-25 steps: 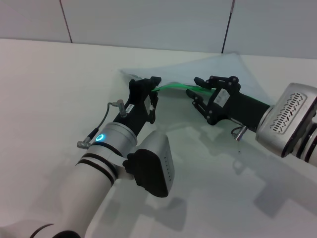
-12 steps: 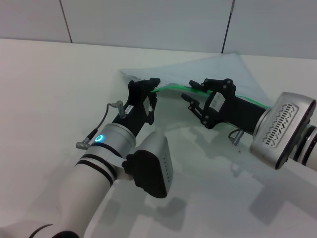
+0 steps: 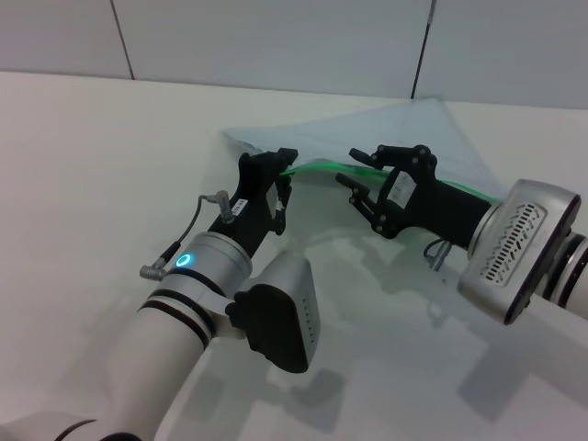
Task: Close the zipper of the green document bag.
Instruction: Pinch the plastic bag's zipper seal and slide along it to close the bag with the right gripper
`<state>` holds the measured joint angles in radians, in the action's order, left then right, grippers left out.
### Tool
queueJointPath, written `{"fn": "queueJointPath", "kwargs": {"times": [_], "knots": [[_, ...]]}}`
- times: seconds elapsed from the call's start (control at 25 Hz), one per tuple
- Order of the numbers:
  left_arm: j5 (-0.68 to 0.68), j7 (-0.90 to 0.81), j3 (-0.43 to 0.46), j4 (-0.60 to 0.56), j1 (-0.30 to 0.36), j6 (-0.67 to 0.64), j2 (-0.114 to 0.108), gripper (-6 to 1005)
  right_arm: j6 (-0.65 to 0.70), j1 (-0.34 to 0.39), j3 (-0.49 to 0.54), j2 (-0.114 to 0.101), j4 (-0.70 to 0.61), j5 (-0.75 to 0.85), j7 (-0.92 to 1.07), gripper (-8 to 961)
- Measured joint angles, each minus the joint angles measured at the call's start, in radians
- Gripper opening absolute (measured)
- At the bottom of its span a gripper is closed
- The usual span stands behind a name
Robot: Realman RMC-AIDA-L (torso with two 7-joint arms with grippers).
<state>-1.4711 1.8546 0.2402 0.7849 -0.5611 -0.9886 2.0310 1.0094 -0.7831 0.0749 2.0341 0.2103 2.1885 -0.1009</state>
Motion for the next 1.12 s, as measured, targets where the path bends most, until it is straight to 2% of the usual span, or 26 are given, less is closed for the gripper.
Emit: {"fn": "queueJointPath", "kwargs": {"times": [0.84, 1.12], "knots": [[-0.014, 0.000, 0.001, 0.001, 0.000, -0.002, 0.000, 56, -0.013, 0.001, 0.005, -0.002, -0.008, -0.006, -0.029, 238], [-0.014, 0.000, 0.001, 0.000, 0.000, -0.002, 0.000, 56, -0.013, 0.002, 0.005, -0.002, -0.008, -0.006, -0.031, 185]]}}
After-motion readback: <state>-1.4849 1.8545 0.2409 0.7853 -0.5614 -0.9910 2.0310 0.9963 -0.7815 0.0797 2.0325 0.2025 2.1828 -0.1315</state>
